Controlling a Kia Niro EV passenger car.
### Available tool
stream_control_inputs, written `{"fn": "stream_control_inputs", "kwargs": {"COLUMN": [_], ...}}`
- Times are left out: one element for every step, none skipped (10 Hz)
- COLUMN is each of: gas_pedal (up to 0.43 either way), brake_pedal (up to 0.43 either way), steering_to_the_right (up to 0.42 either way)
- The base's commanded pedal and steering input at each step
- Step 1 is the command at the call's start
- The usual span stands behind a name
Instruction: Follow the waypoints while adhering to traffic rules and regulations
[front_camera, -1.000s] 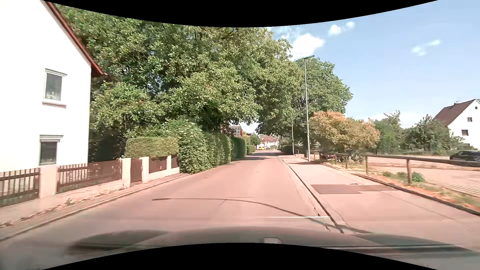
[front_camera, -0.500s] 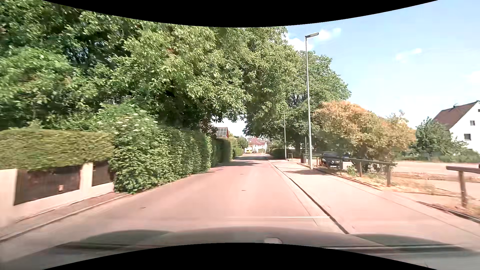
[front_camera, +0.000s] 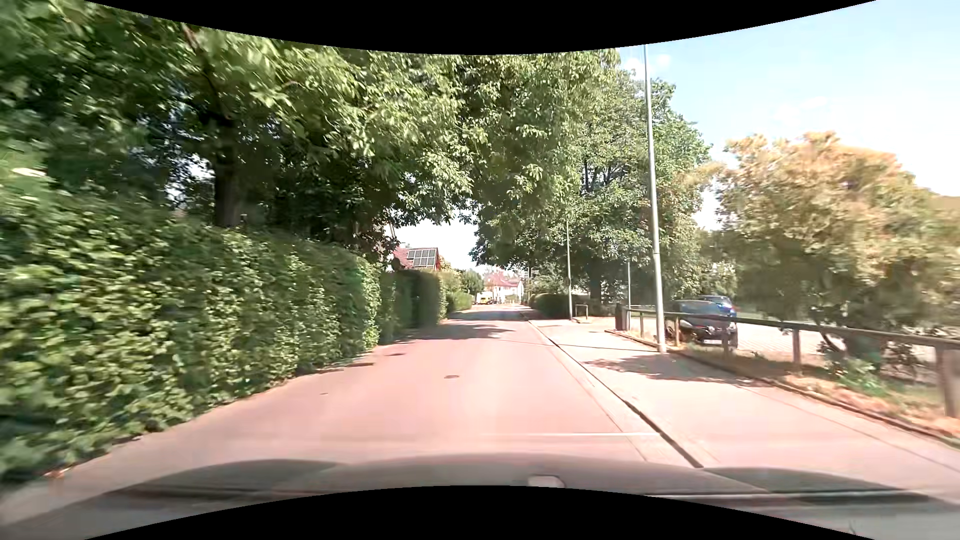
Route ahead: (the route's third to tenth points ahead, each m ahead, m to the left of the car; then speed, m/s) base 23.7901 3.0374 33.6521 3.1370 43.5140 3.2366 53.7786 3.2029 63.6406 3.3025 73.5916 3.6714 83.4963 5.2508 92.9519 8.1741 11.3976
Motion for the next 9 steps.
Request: {"fn": "stream_control_inputs", "kwargs": {"gas_pedal": [0.228, 0.220, 0.209, 0.177, 0.177, 0.169, 0.157, 0.157, 0.157], "brake_pedal": [0.000, 0.000, 0.000, 0.000, 0.000, 0.000, 0.000, 0.000, 0.000], "steering_to_the_right": [0.000, -0.001, -0.001, -0.001, -0.001, -0.001, -0.001, 0.000, 0.000]}}
